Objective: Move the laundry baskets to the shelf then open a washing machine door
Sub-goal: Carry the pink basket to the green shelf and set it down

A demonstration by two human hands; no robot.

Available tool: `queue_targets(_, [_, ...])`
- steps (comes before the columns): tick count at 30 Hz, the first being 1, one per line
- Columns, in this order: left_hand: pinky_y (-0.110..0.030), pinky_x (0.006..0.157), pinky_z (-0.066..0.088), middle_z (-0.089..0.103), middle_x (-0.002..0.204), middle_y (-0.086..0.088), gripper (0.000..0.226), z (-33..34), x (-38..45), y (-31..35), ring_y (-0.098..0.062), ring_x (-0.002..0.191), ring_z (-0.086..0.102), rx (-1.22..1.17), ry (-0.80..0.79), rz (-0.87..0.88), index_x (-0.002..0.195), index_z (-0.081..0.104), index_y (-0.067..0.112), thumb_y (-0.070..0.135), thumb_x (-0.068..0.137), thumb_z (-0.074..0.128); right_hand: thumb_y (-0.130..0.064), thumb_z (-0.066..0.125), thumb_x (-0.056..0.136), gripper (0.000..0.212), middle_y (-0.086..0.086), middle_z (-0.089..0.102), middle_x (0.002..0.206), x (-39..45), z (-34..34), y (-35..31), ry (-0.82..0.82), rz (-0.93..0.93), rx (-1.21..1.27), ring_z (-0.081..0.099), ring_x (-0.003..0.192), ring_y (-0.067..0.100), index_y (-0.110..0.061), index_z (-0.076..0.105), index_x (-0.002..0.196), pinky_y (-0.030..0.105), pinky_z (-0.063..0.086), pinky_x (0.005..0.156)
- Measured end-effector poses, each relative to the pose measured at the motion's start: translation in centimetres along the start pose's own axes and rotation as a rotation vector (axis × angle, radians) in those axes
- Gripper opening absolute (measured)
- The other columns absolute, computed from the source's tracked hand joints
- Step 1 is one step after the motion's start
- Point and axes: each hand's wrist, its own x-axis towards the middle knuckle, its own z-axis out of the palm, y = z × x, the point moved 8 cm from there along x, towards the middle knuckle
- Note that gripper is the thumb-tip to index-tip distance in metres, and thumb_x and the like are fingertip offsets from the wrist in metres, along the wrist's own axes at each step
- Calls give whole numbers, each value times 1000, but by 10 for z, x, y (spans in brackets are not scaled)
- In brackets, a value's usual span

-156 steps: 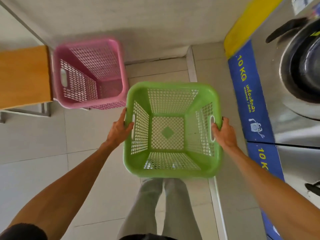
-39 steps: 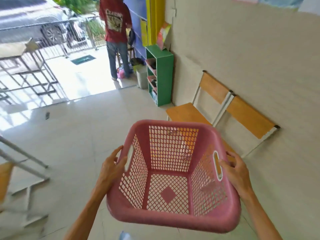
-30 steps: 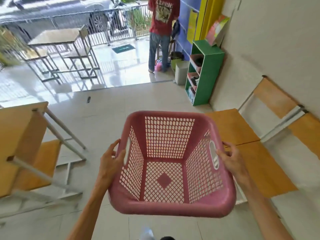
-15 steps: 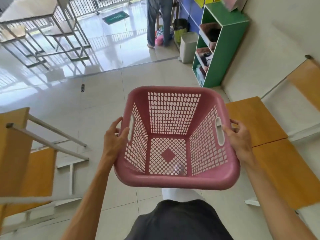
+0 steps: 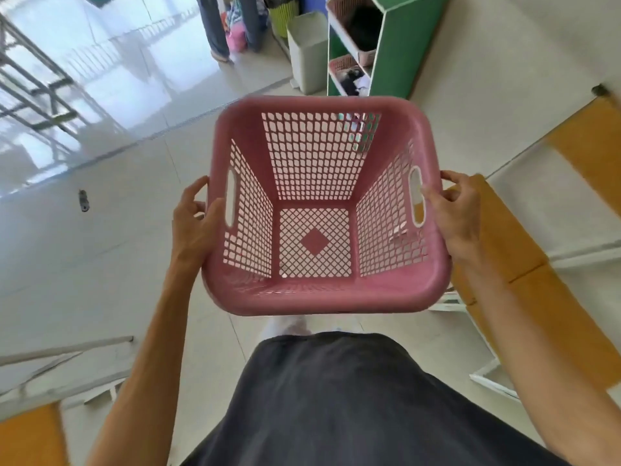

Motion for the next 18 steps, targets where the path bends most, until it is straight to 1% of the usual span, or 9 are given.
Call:
queue_targets(2, [-19, 50, 56, 66, 88, 4, 49, 28, 54, 17, -7, 67, 72, 20, -66, 43, 137, 48, 37, 43, 89, 59, -47, 71, 81, 47, -2, 74, 85, 33, 5, 1, 56, 32, 25, 74, 62, 5, -24, 60, 120, 17, 54, 46])
queue_targets(5, [-17, 51, 55, 67, 89, 2, 49, 76, 140, 44, -7, 70, 72, 32, -196, 85, 137, 48, 36, 38, 90, 58, -47, 73, 80, 45, 0, 75, 91, 80, 14, 3, 133, 111, 73, 77, 68, 13, -23, 61, 116, 31, 61, 53])
queue_targets(6, [-18, 52, 55, 66, 89, 1, 49, 94, 168, 54, -8, 69, 72, 36, -259, 95, 138, 48, 36, 37, 90, 58, -47, 73, 81, 44, -1, 75, 93, 94, 18, 3, 165, 131, 81, 77, 69, 14, -23, 61, 116, 32, 62, 55])
queue_targets(8, [-20, 56, 56, 64, 88, 1, 51, 130, 220, 74, -8, 70, 70, 69, -373, 117, 140, 45, 36, 35, 91, 56, -48, 74, 81, 43, -3, 76, 94, 118, 26, 2, 246, 185, 116, 77, 71, 14, -25, 63, 116, 32, 62, 55])
queue_targets(9, [-18, 55, 55, 63, 88, 3, 51, 145, 245, 83, -5, 70, 70, 91, -418, 128, 141, 43, 36, 35, 91, 55, -47, 74, 80, 44, -3, 76, 93, 127, 31, 3, 296, 219, 142, 77, 71, 13, -26, 63, 117, 30, 61, 54])
queue_targets(11, [-12, 49, 52, 61, 87, 6, 51, 177, 293, 101, 5, 64, 69, 136, -504, 170, 142, 40, 37, 34, 93, 54, -45, 75, 79, 47, -4, 75, 89, 144, 40, 4, 413, 267, 202, 76, 68, 10, -26, 62, 119, 27, 60, 51])
queue_targets(13, [-16, 49, 53, 60, 89, 8, 50, 211, 334, 119, 10, 62, 67, 210, -597, 204, 143, 37, 38, 36, 96, 52, -44, 75, 79, 46, -6, 73, 84, 155, 49, 7, 517, 317, 237, 75, 65, 7, -25, 63, 120, 22, 56, 47])
queue_targets(15, [-20, 49, 55, 60, 92, 11, 49, 243, 365, 140, 7, 62, 68, 282, -676, 238, 142, 35, 42, 39, 96, 51, -43, 75, 79, 42, -8, 72, 78, 161, 55, 10, 623, 359, 269, 74, 63, 6, -28, 64, 117, 18, 53, 46])
queue_targets(18, [-23, 51, 55, 60, 93, 14, 48, 302, 399, 173, 3, 64, 69, 342, -762, 303, 140, 35, 42, 39, 95, 50, -40, 74, 80, 35, -8, 71, 73, 175, 52, 17, 754, 402, 311, 72, 62, 9, -33, 65, 113, 22, 55, 47])
